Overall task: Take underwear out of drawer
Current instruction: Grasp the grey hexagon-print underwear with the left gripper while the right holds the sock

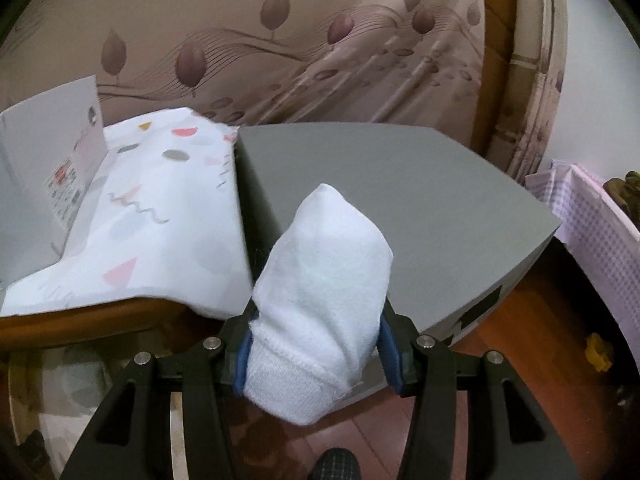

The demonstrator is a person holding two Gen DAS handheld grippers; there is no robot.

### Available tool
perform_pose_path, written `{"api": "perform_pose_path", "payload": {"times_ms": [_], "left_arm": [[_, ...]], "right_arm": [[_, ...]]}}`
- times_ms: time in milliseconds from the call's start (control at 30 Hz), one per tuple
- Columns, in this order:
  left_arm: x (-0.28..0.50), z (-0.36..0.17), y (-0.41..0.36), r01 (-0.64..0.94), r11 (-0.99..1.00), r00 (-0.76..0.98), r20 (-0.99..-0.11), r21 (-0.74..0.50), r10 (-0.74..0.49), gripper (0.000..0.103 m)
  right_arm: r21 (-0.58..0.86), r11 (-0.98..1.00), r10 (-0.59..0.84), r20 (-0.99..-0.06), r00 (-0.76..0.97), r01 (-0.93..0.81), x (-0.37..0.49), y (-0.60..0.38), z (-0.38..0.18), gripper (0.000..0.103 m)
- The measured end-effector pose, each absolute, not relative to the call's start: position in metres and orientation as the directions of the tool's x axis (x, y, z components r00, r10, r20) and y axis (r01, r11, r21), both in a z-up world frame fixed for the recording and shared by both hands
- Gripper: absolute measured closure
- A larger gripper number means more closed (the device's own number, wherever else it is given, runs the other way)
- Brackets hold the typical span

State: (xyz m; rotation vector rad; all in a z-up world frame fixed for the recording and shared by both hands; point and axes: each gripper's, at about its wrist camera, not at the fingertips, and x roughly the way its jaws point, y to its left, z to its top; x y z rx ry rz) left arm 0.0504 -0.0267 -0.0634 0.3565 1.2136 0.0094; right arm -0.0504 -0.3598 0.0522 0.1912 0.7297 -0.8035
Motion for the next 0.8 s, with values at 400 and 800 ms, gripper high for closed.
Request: {"api": "perform_pose_path", "payload": {"times_ms": [400, 800], "left_arm": [[0.04, -0.083, -0.099, 0.665, 0.604, 0.462, -0.877, 0.44, 0.131, 0.033], [0.002, -0.113, -0.111, 0.714, 0.089, 0.692, -0.719, 0.694, 0.061, 0.033]], "right_arm": [[-0.064, 0.706, -0.551, -0.676, 0.49, 0.706, -0.051, -0.364, 0.05, 0.056], [-0.042, 0.721, -0.521, -0.692, 0.5, 0.692, -0.051, -0.361, 0.045, 0.055]]}}
